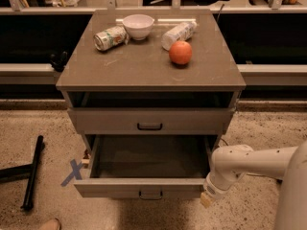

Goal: Close middle drawer

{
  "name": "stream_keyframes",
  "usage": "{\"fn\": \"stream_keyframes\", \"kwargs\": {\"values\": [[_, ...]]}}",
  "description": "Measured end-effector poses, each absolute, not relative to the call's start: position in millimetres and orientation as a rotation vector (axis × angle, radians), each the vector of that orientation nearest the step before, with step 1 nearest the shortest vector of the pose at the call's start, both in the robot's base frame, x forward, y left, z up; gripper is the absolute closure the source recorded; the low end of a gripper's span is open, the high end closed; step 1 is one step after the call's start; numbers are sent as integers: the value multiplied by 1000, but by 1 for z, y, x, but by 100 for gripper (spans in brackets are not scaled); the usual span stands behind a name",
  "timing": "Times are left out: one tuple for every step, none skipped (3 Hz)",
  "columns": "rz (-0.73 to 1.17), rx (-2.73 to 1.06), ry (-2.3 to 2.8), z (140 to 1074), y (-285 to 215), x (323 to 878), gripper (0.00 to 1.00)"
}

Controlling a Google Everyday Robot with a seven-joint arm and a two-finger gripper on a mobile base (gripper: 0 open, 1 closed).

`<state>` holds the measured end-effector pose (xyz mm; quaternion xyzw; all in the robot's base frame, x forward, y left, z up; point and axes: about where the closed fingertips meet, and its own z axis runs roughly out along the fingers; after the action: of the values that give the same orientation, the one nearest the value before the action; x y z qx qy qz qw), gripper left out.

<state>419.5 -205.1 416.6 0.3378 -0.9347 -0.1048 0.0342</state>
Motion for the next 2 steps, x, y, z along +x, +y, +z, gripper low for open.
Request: {"fn": "stream_keyframes", "kwargs": {"values": [[-352, 896, -2997, 401, -202, 452, 100], [-352, 894, -2999, 400, -202, 452, 100]]}}
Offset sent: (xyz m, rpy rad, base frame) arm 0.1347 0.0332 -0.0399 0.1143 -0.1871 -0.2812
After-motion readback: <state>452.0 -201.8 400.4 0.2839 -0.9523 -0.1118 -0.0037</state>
